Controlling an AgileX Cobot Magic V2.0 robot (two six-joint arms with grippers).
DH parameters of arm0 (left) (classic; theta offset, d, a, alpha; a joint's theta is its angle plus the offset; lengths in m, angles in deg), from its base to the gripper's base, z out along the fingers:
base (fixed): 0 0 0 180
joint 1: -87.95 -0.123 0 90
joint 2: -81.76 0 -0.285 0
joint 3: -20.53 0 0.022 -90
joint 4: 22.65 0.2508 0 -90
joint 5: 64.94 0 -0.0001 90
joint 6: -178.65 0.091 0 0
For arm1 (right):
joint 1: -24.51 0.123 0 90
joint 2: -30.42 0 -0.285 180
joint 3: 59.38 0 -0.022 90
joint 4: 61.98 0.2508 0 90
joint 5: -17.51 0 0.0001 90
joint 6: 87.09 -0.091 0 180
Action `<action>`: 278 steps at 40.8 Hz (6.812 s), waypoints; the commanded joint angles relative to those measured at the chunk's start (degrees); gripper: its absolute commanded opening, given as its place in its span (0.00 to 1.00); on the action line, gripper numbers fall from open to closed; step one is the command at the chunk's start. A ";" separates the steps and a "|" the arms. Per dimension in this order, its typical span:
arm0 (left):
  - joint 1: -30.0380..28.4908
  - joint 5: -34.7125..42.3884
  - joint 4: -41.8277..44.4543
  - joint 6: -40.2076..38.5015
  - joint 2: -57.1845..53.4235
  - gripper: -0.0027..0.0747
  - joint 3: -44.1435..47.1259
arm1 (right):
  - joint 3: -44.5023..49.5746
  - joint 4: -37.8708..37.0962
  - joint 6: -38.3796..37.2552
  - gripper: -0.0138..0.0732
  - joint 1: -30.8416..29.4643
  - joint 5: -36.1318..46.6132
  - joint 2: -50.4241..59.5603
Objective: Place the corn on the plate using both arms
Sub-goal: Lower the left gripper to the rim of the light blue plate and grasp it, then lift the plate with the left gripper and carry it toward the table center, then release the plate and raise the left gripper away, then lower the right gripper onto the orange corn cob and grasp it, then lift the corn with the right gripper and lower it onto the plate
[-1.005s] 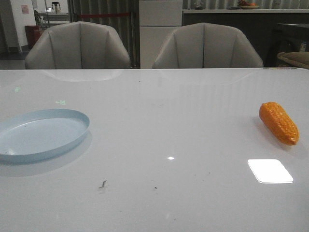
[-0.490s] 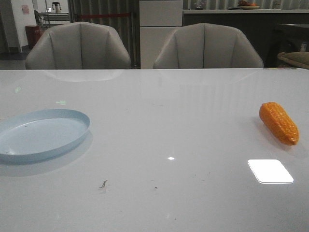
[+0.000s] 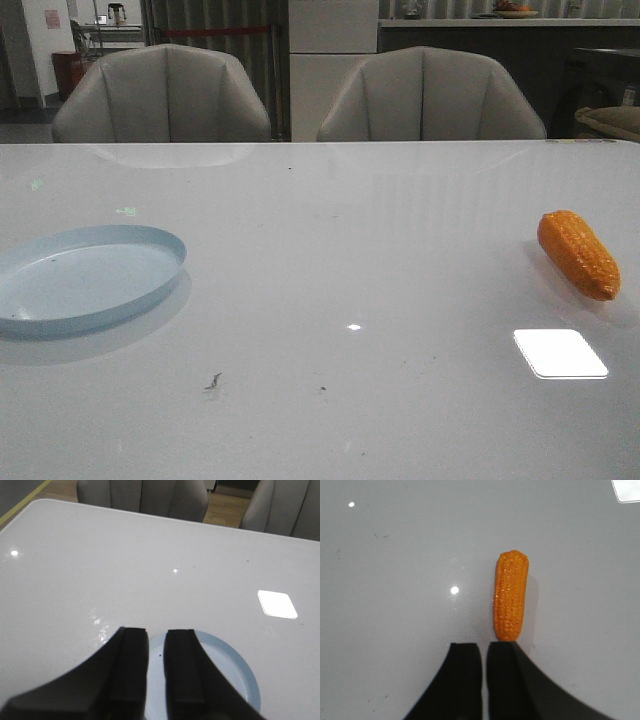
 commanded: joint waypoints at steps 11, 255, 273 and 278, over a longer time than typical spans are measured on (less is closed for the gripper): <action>0.34 -2.59 3.88 -0.21 9.72 0.62 -8.37 | -1.90 0.62 0.03 0.74 -0.26 3.73 -1.65; 6.44 -8.96 11.24 0.28 4.45 0.48 -19.00 | -56.94 -4.94 5.06 0.52 4.07 -16.87 -55.06; 6.44 -8.96 9.37 0.28 9.83 0.48 -19.00 | -62.94 -4.90 5.29 0.52 20.29 -19.53 -56.77; 6.44 -8.96 9.23 0.28 10.46 0.48 -19.00 | -62.94 -4.90 5.29 0.52 23.47 -19.49 -58.87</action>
